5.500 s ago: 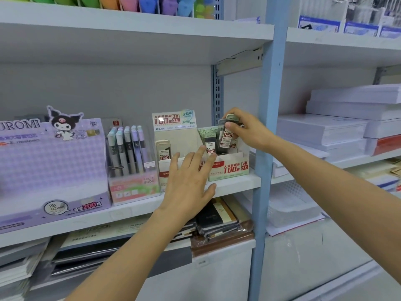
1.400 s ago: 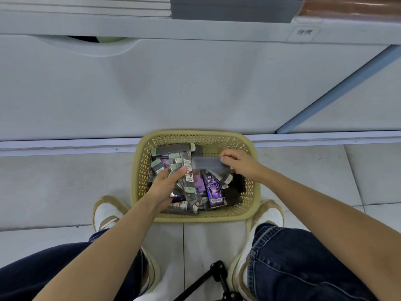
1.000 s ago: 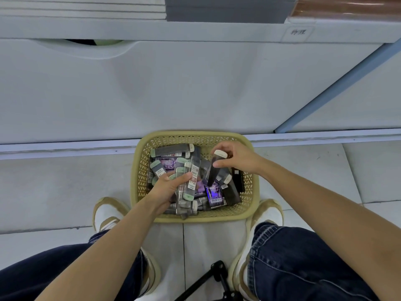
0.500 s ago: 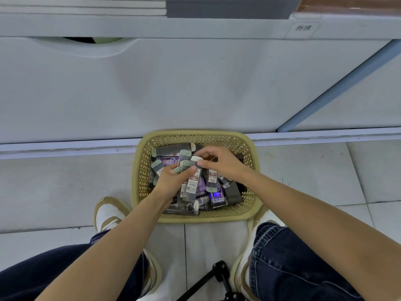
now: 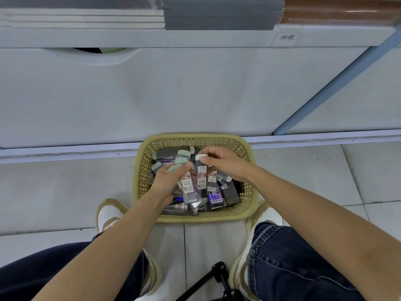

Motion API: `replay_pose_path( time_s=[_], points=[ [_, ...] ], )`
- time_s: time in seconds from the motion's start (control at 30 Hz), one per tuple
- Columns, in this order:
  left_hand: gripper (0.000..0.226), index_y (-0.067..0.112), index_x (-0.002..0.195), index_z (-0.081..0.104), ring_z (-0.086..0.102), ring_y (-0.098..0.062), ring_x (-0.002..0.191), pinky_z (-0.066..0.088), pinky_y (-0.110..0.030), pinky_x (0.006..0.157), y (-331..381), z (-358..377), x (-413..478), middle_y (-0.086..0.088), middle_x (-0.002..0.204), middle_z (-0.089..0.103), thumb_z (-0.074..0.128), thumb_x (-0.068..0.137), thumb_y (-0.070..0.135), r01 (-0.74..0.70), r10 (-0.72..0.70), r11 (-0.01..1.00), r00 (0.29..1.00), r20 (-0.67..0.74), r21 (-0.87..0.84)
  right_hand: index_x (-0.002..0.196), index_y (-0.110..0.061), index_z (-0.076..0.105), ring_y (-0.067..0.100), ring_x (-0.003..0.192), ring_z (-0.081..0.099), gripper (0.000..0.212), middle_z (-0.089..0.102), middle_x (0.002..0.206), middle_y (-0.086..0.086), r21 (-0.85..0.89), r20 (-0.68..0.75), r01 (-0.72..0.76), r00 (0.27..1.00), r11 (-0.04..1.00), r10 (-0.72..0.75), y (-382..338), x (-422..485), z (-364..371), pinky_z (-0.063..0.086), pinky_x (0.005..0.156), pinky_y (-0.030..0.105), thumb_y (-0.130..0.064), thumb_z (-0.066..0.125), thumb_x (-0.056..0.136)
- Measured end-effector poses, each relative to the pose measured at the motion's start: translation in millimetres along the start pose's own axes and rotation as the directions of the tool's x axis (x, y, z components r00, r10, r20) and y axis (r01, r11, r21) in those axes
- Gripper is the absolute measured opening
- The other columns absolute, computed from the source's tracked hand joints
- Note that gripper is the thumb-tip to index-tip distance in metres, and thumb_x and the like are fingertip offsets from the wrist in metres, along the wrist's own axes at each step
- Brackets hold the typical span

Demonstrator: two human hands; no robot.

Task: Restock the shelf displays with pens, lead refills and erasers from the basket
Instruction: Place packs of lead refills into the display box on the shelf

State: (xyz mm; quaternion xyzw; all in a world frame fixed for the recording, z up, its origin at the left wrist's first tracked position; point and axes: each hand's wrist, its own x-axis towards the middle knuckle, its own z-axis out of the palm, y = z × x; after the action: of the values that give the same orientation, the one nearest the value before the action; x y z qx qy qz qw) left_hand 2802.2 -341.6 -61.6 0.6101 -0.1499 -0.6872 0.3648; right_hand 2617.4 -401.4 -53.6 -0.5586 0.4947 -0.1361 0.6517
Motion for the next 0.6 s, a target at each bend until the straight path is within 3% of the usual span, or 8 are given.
replay_pose_path(
  time_s=[0.07,0.13,0.23,0.33,0.47,0.6],
  points=[
    [0.049,0.011,0.107,0.063,0.070,-0.028,0.083,0.058,-0.042,0.077,-5,2,1,-0.013,0.094,0.074,0.085,0.068,0.029,-0.033,0.037,0.998,0.997,-0.073,0.055,0.108,-0.021,0.066,0.010,0.087,0.059,0.014,0.065,0.095,-0.005,0.019,-0.036,0.008,0.999,1.000,-0.008,0,0,6,0.046,0.082,0.030,-0.021,0.059,0.096],
    [0.055,0.012,0.114,0.060,0.071,-0.027,0.087,0.056,-0.044,0.083,-9,3,2,-0.012,0.097,0.074,0.085,0.070,0.035,-0.049,0.059,0.995,0.991,-0.119,0.089,0.109,-0.017,0.067,0.011,0.090,0.059,0.016,0.066,0.096,-0.002,0.060,-0.040,-0.001,0.999,0.998,0.004,1,0,8,0.046,0.085,0.031,-0.020,0.059,0.096],
    [0.049,0.013,0.113,0.060,0.072,-0.023,0.072,0.058,-0.043,0.078,-10,3,6,-0.008,0.083,0.076,0.080,0.076,0.039,-0.051,0.058,0.997,0.991,-0.123,0.059,0.112,-0.014,0.066,0.017,0.096,0.060,0.019,0.067,0.104,0.009,0.130,0.011,-0.034,0.999,0.991,0.032,3,0,9,0.048,0.087,0.033,-0.019,0.061,0.095],
    [0.037,0.016,0.109,0.060,0.073,-0.021,0.074,0.056,-0.037,0.072,-10,6,7,-0.005,0.083,0.077,0.073,0.083,0.040,-0.052,0.057,0.997,0.992,-0.112,0.050,0.111,-0.015,0.066,0.016,0.095,0.062,0.021,0.069,0.107,0.009,0.129,0.015,-0.005,1.000,0.992,0.003,6,1,15,0.052,0.087,0.031,-0.019,0.068,0.090],
    [0.033,0.014,0.095,0.072,0.071,-0.019,0.070,0.056,-0.029,0.060,-9,16,2,-0.006,0.079,0.076,0.054,0.096,0.041,-0.053,0.053,0.999,0.999,-0.008,0.009,0.109,-0.013,0.067,0.023,0.103,0.064,0.022,0.069,0.110,0.009,0.148,-0.056,0.011,0.998,0.989,-0.003,15,3,24,0.050,0.099,0.041,-0.018,0.071,0.087],
    [0.026,0.012,0.085,0.068,0.060,-0.016,0.058,0.049,-0.025,0.048,-8,16,-1,-0.001,0.067,0.066,0.048,0.098,0.021,-0.059,0.059,0.998,0.998,0.036,-0.003,0.110,-0.010,0.068,0.014,0.093,0.065,0.024,0.071,0.103,0.004,0.189,-0.099,0.002,0.995,0.982,0.017,19,4,21,0.052,0.092,0.034,-0.014,0.071,0.086]
  ],
)
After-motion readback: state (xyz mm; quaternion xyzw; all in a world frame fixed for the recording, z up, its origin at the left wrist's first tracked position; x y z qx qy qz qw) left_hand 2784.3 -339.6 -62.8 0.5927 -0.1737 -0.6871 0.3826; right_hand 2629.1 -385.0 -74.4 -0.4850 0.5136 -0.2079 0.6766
